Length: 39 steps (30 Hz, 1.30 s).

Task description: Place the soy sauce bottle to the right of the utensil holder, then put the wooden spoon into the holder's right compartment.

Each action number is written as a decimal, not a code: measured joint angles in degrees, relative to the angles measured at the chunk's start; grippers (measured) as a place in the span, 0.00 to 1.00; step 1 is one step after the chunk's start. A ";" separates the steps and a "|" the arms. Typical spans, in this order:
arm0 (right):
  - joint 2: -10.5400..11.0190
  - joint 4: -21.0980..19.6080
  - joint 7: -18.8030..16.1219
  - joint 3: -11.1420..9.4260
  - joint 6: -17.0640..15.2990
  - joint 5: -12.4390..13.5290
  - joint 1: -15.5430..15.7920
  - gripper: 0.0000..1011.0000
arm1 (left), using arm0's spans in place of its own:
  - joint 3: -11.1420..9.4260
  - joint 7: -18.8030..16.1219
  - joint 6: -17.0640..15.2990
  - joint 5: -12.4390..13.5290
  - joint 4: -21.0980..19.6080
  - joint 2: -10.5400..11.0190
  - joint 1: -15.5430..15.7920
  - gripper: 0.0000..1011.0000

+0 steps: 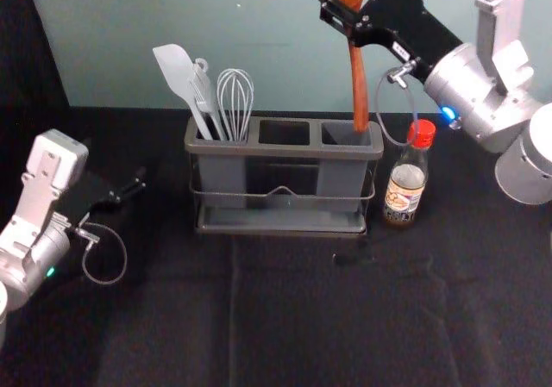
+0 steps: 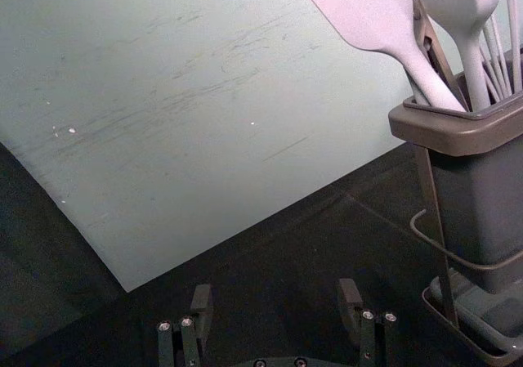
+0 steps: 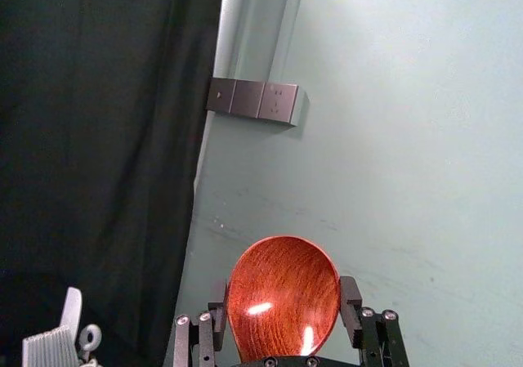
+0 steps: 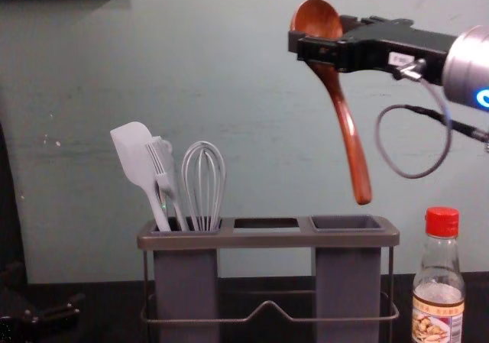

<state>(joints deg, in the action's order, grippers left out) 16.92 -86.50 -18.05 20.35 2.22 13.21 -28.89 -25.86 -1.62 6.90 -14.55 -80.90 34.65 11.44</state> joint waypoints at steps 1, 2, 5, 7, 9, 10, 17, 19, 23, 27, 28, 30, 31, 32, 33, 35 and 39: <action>-0.37 0.66 -0.02 0.14 0.41 -0.36 -0.32 0.83 | 0.00 0.00 0.00 0.00 0.00 0.00 0.00 0.99; -0.96 1.78 -0.02 0.41 1.17 -1.10 -0.81 0.83 | 0.00 0.00 0.00 0.00 0.00 0.00 0.00 0.99; -1.72 3.28 -0.02 0.75 2.23 -2.14 -1.37 0.83 | 0.00 0.00 0.00 0.00 0.00 0.00 0.00 0.99; -2.39 4.31 -0.02 0.99 3.07 -3.03 -1.66 0.83 | 0.00 0.00 0.00 0.00 0.00 0.00 0.00 0.99; -2.91 5.15 0.10 1.14 3.82 -3.87 -1.75 0.83 | 0.00 0.00 0.00 0.00 0.00 0.00 0.00 0.99; -3.08 5.44 0.22 1.17 4.07 -4.18 -1.77 0.83 | 0.00 0.00 0.00 0.00 0.00 0.00 0.00 0.99; -4.13 6.66 0.49 1.04 5.75 -6.07 -1.46 0.83 | 0.00 0.00 0.00 0.00 0.00 0.00 0.00 0.99; -4.32 6.61 0.65 0.88 6.12 -6.55 -1.01 0.83 | 0.00 0.00 0.00 0.00 0.00 0.00 0.00 0.99; -4.43 5.96 0.75 0.50 6.55 -7.26 -0.05 0.83 | 0.00 0.00 0.00 0.00 0.00 0.00 0.00 0.99; -4.45 5.59 0.79 0.11 6.97 -7.78 0.79 0.83 | 0.00 0.00 0.00 0.00 0.00 0.00 0.00 0.99; -4.46 5.45 0.78 -0.16 7.25 -7.96 1.47 0.83 | 0.00 0.00 0.00 0.00 0.00 0.00 0.00 0.99; -4.46 5.38 0.74 -0.32 7.38 -8.03 1.80 0.83 | 0.00 0.00 0.00 0.00 0.00 0.00 0.00 0.99; -4.44 5.27 0.68 -0.46 7.56 -8.03 2.24 0.83 | 0.00 0.00 0.00 0.00 0.00 0.00 -0.01 0.99; -4.43 5.24 0.67 -0.51 7.63 -8.02 2.40 0.83 | 0.00 0.00 0.00 0.00 0.00 0.00 0.00 0.99; -4.42 5.22 0.60 -0.58 7.72 -8.00 2.64 0.83 | 0.00 0.00 0.00 0.00 0.00 0.00 0.00 0.99; -4.36 5.21 0.36 -0.73 7.96 -7.96 3.21 0.83 | 0.00 0.00 0.00 0.00 0.00 0.00 0.00 0.99; -4.31 5.25 0.02 -0.93 8.32 -7.89 3.93 0.83 | 0.00 0.00 0.00 0.00 0.00 0.00 0.00 0.99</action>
<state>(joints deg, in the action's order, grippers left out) 12.61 -81.24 -18.03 19.42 10.54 5.32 -24.96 -25.86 -1.62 6.91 -14.55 -80.90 34.64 11.43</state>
